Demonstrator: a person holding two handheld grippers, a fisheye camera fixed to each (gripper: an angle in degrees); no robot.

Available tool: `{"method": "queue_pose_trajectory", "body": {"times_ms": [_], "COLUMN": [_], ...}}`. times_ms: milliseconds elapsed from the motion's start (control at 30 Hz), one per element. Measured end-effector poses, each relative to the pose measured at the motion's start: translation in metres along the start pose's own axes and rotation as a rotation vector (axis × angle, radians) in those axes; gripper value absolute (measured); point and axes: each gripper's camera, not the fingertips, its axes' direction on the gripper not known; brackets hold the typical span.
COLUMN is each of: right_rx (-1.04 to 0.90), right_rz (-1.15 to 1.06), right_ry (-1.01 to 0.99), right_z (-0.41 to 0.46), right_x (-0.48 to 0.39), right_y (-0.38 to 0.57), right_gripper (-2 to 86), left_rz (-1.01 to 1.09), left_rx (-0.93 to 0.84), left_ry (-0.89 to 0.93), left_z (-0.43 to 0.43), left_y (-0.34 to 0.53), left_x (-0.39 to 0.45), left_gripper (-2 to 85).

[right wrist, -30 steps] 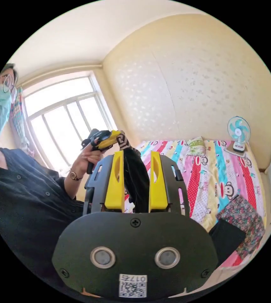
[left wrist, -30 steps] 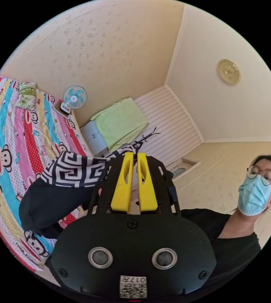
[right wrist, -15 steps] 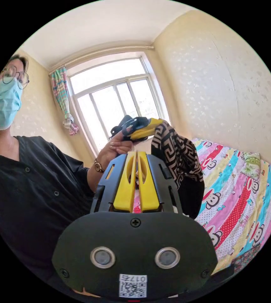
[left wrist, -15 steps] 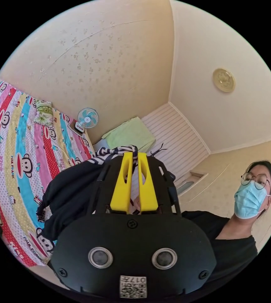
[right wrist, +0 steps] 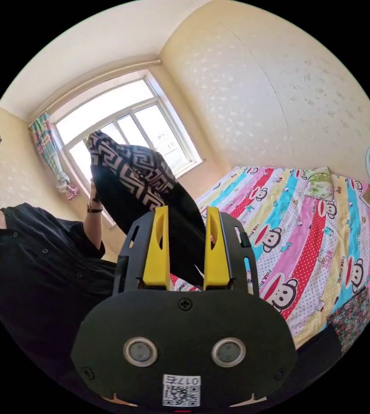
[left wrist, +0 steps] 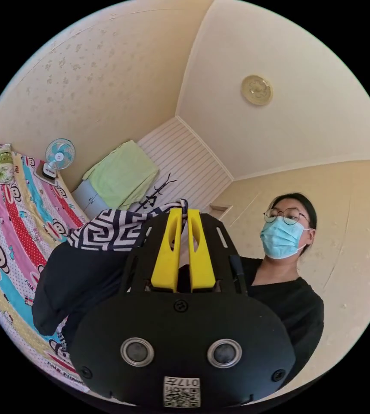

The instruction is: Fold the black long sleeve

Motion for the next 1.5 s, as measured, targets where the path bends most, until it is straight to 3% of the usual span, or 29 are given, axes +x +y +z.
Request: {"method": "queue_pose_trajectory", "body": {"times_ms": [200,300,500,533,600,733,867,933,1100,1267,1500], "right_rx": [-0.083,-0.100,0.050,0.021,-0.078,0.071,0.435,0.517,0.562,0.625,0.680], "right_rz": [-0.108,-0.114,-0.102,-0.100,-0.148,-0.101,-0.032,-0.087,-0.220,-0.439,-0.550], "right_ry": [-0.116,-0.387,-1.096,-1.216,-1.270,-0.959,-0.635,-0.540,-0.136,0.218,0.437], "right_z": [0.047,0.075,0.125,0.134,0.140,0.079,-0.037,-0.079,-0.136,-0.147,-0.156], "right_x": [0.015,0.026,0.040,0.035,0.024,0.041,0.038,0.009,-0.109,-0.232,-0.327], "right_y": [0.006,0.008,0.018,0.019,0.023,0.045,0.052,0.046,0.022,0.007,-0.022], "right_gripper": [14.8,16.4,17.2,15.7,8.3,3.3,2.2,2.0,1.7,1.6,1.5], "left_rz": [0.098,0.106,-0.007,-0.021,-0.061,-0.041,-0.001,0.000,0.007,0.034,0.085], "left_rx": [-0.062,-0.103,-0.167,-0.167,-0.161,-0.117,-0.049,-0.007,0.064,0.069,-0.033], "left_ry": [0.369,0.501,0.690,0.694,0.680,0.575,0.300,0.132,-0.211,-0.301,-0.409], "left_z": [0.000,0.012,0.062,0.066,0.069,0.047,0.005,-0.013,-0.033,-0.015,0.041], "left_y": [-0.008,-0.009,0.009,0.012,0.020,0.028,0.046,0.056,0.089,0.104,0.116], "left_x": [0.038,0.053,0.050,0.049,0.049,0.066,0.093,0.102,0.116,0.107,0.086], "left_gripper": [0.1,0.0,-0.1,-0.1,-0.1,-0.1,0.3,0.4,1.3,6.5,16.2]}}
